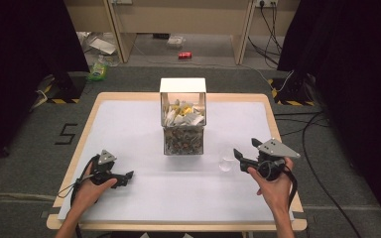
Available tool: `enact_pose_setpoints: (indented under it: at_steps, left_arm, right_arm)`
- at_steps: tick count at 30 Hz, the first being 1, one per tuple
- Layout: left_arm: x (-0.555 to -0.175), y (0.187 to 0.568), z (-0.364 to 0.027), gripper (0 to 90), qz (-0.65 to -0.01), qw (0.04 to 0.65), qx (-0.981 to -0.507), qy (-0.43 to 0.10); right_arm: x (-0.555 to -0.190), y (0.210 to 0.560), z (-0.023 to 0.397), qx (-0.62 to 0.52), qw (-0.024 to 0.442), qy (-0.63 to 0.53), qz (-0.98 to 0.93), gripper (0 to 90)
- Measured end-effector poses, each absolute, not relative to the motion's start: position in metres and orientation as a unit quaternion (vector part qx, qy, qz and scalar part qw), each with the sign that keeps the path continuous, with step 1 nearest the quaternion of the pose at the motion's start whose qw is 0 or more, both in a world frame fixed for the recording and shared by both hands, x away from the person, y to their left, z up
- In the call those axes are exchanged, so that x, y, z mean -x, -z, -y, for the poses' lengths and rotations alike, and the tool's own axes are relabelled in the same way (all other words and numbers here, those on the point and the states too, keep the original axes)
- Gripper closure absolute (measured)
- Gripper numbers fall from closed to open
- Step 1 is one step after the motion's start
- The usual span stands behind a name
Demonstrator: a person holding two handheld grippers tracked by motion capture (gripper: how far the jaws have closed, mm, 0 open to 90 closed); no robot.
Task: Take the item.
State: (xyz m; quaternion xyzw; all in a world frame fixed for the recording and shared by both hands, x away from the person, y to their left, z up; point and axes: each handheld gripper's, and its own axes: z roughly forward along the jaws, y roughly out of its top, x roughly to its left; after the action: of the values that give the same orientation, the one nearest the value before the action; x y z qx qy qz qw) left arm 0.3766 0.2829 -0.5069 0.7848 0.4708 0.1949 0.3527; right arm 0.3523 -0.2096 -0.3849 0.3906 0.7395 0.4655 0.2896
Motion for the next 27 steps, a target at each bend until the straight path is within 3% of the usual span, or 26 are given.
enact_pose_setpoints:
  at_steps: [27]
  left_arm:
    - [-0.377,0.507,-0.283,1.8,-0.471,0.353,-0.785,-0.194]
  right_arm:
    - [-0.36,0.36,0.181,-0.364,0.285,-0.484,-0.743,29.5]
